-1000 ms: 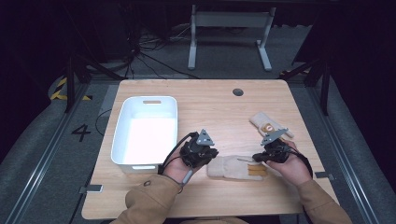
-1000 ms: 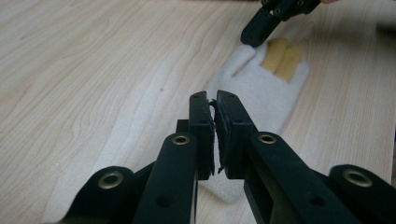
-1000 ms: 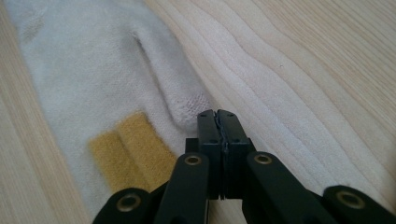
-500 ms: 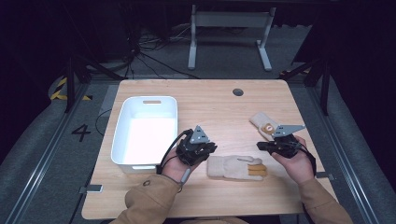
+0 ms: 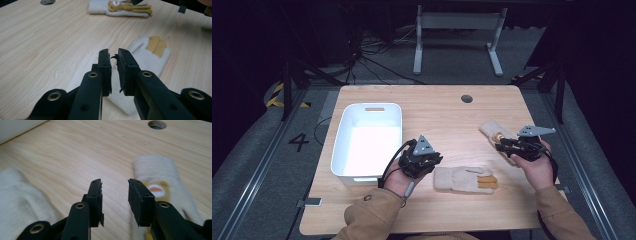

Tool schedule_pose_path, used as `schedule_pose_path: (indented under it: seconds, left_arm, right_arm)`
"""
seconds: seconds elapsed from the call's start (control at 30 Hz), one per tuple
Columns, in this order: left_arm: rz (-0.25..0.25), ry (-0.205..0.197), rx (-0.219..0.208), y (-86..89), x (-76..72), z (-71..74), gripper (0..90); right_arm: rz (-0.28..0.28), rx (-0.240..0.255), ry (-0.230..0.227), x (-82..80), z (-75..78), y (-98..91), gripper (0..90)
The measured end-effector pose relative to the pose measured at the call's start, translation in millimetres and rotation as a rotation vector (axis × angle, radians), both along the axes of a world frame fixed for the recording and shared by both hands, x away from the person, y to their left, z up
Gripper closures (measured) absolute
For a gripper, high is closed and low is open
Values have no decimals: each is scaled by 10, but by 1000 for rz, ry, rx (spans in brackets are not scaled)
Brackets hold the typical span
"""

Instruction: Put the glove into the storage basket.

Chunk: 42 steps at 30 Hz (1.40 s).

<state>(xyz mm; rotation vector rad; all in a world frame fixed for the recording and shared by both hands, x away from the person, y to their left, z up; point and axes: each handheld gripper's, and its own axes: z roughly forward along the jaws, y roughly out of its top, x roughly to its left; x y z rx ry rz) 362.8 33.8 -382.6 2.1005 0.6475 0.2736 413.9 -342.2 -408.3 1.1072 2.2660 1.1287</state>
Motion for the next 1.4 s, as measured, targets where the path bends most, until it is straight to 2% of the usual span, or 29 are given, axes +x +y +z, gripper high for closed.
schedule_pose_path:
  seconds: [0.03,0.13,0.3,0.4,0.63,0.77,1.0,1.1,1.13,1.2,1.3,1.37,1.4]
  left_arm:
    - [4,5,4,14,-8,-12,811]
    - [8,9,8,28,-17,-23,805]
    - [27,22,15,83,-50,-61,799]
    - [35,22,19,121,-58,-67,798]
    - [50,27,22,164,-61,-77,791]
    - [48,27,22,164,-61,-76,786]
    - [46,35,29,153,-54,-93,775]
    - [47,36,33,160,-49,-90,775]
    - [47,36,33,160,-49,-90,775]
    - [51,32,29,179,-49,-69,775]
    - [55,32,27,192,-44,-64,775]
    - [54,37,28,190,-41,-72,775]
    - [54,37,28,190,-41,-72,775]
  right_arm:
    - [-28,12,-1,43,-14,-62,606]
    - [-65,40,-2,106,-61,-157,562]
    - [-128,19,2,241,-166,-298,506]
    - [-150,10,23,317,-226,-344,499]
    - [-153,-1,84,409,-340,-360,480]
    - [-154,-31,109,422,-400,-352,473]
    - [-163,-55,128,435,-443,-351,463]
    - [-166,-98,121,429,-441,-315,485]
    - [-166,-98,121,429,-441,-315,485]
    - [-181,-114,134,419,-424,-297,561]
    - [-176,-128,159,406,-394,-293,681]
    - [-167,-131,164,405,-387,-297,736]
    - [-167,-131,164,405,-387,-297,736]
